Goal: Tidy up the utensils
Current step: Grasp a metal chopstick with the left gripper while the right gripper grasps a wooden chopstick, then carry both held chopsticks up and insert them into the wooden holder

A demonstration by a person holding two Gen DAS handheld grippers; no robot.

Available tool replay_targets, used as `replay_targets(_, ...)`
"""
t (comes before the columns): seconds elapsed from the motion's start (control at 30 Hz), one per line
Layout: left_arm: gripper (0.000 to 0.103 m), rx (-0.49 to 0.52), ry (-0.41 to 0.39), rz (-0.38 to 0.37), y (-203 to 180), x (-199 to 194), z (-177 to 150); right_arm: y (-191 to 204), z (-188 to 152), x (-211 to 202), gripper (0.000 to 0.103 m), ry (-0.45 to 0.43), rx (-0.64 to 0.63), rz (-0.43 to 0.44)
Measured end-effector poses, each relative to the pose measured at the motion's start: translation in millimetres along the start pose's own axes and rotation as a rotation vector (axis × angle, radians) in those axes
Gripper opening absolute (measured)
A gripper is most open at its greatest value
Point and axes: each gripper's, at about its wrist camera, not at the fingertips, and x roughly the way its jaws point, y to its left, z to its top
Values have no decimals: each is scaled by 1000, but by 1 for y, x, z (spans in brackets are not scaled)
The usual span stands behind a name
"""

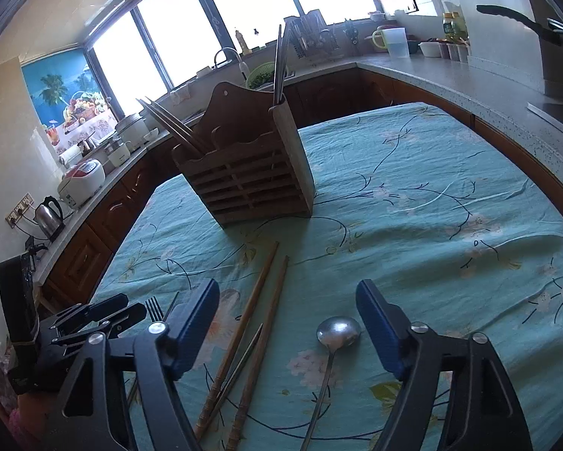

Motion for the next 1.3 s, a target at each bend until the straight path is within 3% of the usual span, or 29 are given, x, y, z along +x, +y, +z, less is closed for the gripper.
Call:
replay_targets(0.27, 39, 82, 126, -8, 0, 39, 20, 12, 1, 37, 42, 100, -44, 0)
replay_targets(0.57, 31, 115, 211, -29, -5, 72, 26, 15, -1, 83, 28, 206, -92, -53)
replay_targets(0.63, 23, 122, 239, -36, -5, 81, 25, 16, 1, 91, 26, 222, -102, -62)
replay_targets(0.77, 22, 136, 241, -36, -5, 86, 26, 24, 3, 105, 25, 232, -157, -94)
replay_targets(0.83, 15, 138, 235, -34, -5, 85, 24, 27, 4, 108, 24, 235, -181, -108)
replay_targets(0.9, 5, 140, 230, -39, -5, 85, 22, 34, 3, 110, 15, 236, -229, -147)
replay_targets(1.0, 3, 142, 220, -36, -7, 84, 20, 35, 3, 110, 10, 239, -245, -144)
replay_targets(1.3, 2, 45, 159, -96, 1, 57, 20, 11, 9, 72, 5, 193, -68, 6)
